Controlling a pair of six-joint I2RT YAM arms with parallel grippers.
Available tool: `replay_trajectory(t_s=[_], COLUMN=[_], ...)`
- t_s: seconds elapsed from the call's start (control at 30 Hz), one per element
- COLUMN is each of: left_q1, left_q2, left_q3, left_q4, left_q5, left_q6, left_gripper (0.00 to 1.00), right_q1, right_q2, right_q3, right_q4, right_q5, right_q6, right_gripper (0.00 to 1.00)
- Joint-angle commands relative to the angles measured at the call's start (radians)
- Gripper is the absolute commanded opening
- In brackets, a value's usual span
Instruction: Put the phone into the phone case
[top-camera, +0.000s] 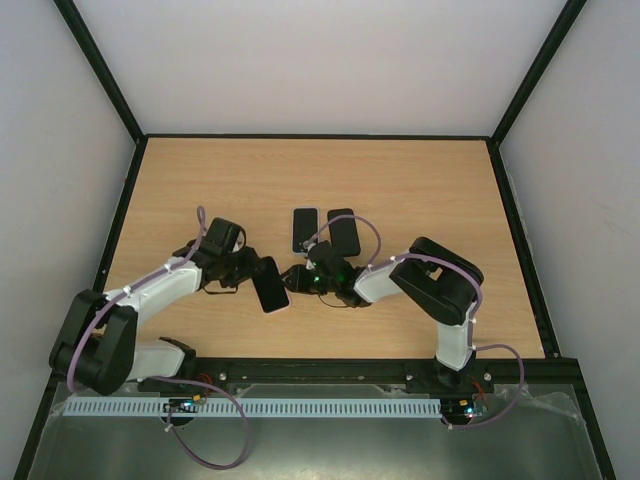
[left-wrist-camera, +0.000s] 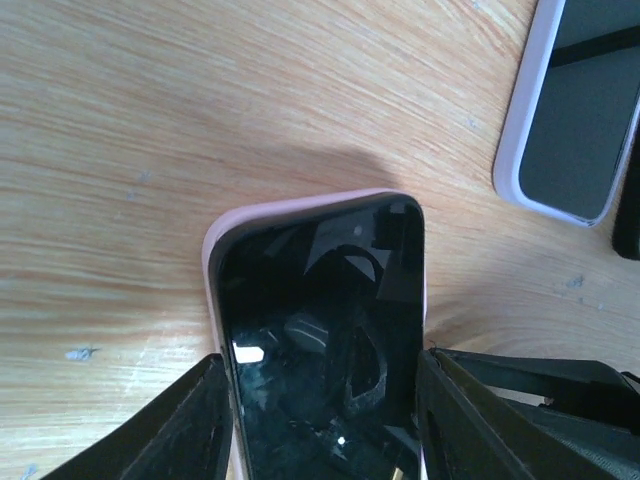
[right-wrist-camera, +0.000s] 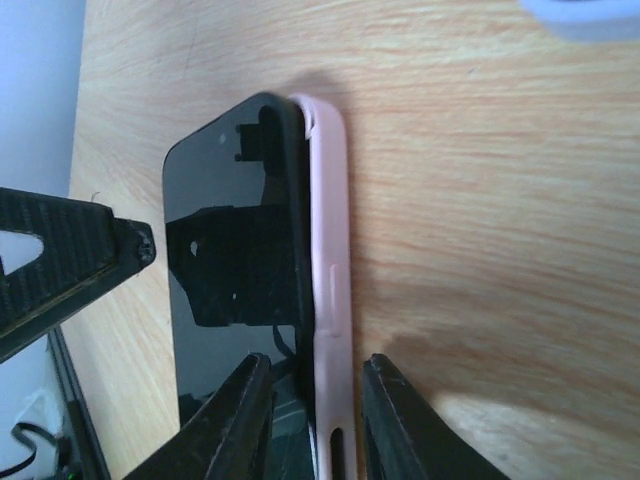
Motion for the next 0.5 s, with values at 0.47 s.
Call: replay_trajectory(t_s=[0.47], left_q1=[-0.004], left_q2=[-0.036], left_q3=[-0.159], left_q4=[0.087], left_q5=[0.079], left_q6=[0.003], left_gripper=[0.26], right_q1=[-0.02], right_q2=[0.083], right_q3=[-0.021], right_q4=[0.231], right_q5=[-0.212], right_q6=[0.204], right_gripper=[0.31])
